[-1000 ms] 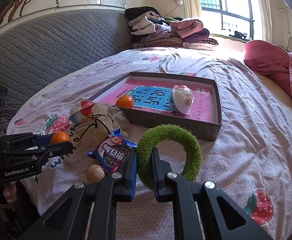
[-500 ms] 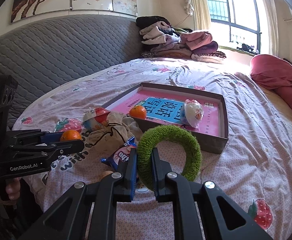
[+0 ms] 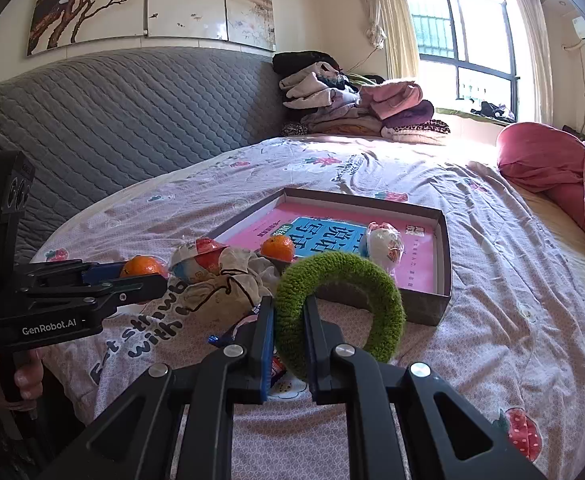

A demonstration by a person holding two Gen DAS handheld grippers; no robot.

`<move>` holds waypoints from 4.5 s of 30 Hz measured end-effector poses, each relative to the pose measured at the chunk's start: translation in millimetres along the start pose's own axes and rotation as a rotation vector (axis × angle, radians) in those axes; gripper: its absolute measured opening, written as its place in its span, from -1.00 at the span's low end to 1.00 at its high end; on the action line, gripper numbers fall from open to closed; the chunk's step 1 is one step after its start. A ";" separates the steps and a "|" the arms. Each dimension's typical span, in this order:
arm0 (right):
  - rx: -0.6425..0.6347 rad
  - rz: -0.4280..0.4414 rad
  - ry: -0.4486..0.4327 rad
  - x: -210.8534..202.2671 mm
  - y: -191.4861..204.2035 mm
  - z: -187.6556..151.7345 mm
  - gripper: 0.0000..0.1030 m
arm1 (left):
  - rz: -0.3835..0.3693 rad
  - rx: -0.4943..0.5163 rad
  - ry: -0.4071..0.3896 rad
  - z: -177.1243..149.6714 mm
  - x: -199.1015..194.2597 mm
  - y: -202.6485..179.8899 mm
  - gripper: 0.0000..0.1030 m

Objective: Organize objects
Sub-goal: 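Lift the orange with left gripper while right gripper lifts the green ring, then carry the orange with left gripper while right gripper carries the green ring over the tray, then lower and open left gripper to drop the orange while right gripper releases the green ring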

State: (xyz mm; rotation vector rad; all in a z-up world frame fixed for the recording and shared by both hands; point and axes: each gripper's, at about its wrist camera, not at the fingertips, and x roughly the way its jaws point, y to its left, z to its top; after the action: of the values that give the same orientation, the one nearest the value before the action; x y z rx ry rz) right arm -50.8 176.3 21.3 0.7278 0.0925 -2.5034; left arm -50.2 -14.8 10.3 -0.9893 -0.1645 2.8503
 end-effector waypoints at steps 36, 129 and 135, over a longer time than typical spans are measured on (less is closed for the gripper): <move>-0.034 -0.023 -0.096 9.3 -0.1 24.4 -0.74 | -0.044 0.017 -0.107 39.2 14.7 -2.5 -0.24; 0.141 -0.110 0.116 128.0 -96.0 42.2 -0.71 | 0.095 -0.040 0.194 87.4 184.8 40.6 -0.23; 0.140 -0.117 0.138 128.5 -94.4 43.0 -0.68 | 0.094 -0.041 0.204 85.4 183.1 39.8 -0.22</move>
State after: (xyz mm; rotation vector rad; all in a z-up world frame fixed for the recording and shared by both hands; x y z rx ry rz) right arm -211.3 188.3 -15.8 0.9781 0.0091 -2.5878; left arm -249.1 -32.3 -40.1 -1.3215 -0.1607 2.8135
